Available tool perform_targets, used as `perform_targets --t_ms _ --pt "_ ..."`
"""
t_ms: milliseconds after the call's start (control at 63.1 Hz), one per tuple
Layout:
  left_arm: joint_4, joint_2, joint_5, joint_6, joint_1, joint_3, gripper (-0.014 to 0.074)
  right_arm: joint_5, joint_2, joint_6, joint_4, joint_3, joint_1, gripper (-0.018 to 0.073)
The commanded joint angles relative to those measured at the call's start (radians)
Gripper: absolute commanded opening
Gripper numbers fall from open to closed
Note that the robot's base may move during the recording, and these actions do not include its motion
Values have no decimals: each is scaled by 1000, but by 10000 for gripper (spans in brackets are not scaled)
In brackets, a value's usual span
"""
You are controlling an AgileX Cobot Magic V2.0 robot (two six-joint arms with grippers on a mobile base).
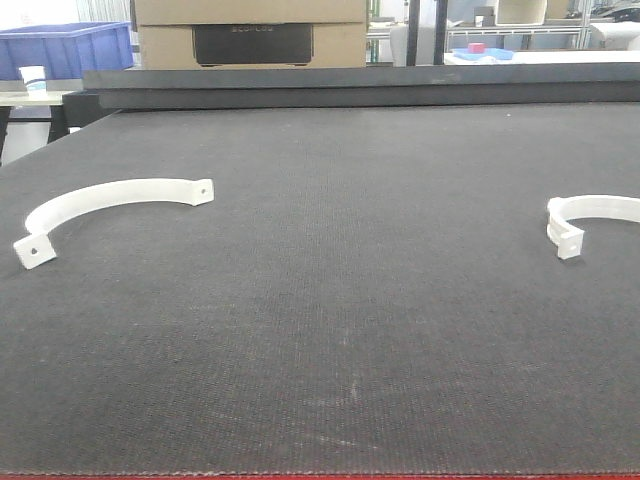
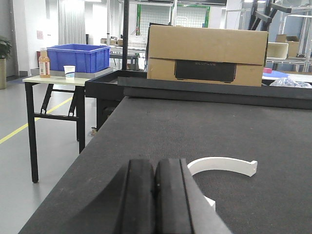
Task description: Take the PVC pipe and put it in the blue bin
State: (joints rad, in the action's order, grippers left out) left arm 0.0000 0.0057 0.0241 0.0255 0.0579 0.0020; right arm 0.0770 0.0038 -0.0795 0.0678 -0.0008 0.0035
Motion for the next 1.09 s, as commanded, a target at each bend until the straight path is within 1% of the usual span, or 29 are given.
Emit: perform_targets --t_ms 0,823,1077 --pt "6 -6 10 7 1 -2 -111 -25 -4 -3 -1 1 -4 -168" --pt "6 -6 10 7 1 -2 -111 -25 -4 -3 -1 1 -4 -168" --pt "6 -6 10 7 1 -2 -111 -48 -4 -3 -1 1 -4 -168"
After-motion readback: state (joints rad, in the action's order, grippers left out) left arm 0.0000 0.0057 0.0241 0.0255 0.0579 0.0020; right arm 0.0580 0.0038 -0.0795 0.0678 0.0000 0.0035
